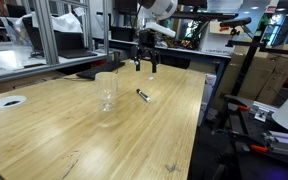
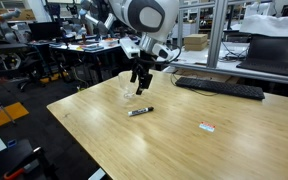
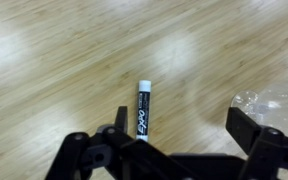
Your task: Pick up the marker and place it in the cup
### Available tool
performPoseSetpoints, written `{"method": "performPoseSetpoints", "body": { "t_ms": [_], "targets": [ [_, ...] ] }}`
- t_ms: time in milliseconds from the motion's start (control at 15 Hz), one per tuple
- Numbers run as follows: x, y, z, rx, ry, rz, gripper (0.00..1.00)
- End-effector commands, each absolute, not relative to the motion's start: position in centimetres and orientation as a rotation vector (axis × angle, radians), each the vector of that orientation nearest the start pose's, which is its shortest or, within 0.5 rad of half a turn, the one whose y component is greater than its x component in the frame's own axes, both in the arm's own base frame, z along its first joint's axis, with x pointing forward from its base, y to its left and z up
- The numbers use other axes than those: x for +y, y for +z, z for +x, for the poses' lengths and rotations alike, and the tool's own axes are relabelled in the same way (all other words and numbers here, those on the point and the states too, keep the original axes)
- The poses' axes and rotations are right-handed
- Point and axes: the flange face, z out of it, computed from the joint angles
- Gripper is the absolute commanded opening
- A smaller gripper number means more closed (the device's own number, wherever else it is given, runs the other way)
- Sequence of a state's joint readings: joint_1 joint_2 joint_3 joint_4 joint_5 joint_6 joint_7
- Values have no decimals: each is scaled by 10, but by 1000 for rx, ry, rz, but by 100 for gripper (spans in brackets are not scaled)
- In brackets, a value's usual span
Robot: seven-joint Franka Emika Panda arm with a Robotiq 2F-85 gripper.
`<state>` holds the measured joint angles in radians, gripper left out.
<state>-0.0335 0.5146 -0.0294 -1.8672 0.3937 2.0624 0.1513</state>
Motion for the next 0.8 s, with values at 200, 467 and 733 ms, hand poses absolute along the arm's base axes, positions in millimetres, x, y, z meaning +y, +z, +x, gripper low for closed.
{"method": "performPoseSetpoints", "body": {
  "t_ms": [200,467,733],
  "targets": [
    [-13,190,641,918,519,-2692,100],
    [-5,175,650,979,560,-2727,100],
    [-7,151,643,946,638,-2797,100]
  ]
}}
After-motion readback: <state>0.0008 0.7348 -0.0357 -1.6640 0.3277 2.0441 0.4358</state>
